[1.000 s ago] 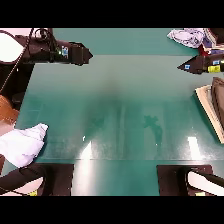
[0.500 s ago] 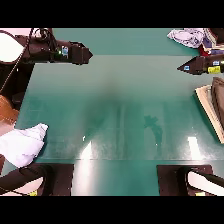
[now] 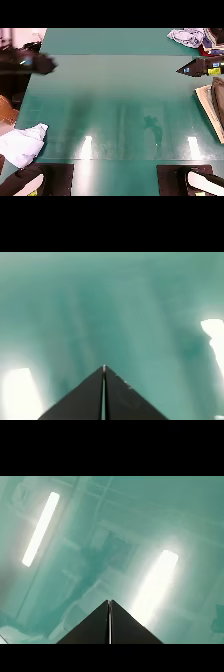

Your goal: Fold the shirts.

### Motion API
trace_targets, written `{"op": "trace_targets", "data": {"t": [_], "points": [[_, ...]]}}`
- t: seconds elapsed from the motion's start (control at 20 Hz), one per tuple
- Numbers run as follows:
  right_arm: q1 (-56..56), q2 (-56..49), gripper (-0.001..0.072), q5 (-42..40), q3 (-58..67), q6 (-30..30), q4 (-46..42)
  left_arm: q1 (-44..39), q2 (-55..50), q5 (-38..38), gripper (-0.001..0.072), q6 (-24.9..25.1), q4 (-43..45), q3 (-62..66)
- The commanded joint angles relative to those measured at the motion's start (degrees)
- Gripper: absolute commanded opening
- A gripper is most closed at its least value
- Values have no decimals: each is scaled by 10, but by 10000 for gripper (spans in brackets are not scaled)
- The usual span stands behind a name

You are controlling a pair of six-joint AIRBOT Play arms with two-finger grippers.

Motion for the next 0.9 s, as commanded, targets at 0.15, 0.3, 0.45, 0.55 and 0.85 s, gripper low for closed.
{"op": "trace_targets", "data": {"t": [0.15,0.3,0.45,0.55,0.85], "points": [[0,0,10,0,0,0,0,252,157,-139,35,-30,191,-188],[0,0,10,0,0,0,0,297,157,-134,659,-51,216,-250],[0,0,11,1,0,0,0,313,157,-111,661,-67,219,-337],[0,0,11,2,0,0,0,313,157,-89,660,-85,222,-404],[0,0,11,-1,0,0,0,313,155,-44,386,-121,222,-474]]}}
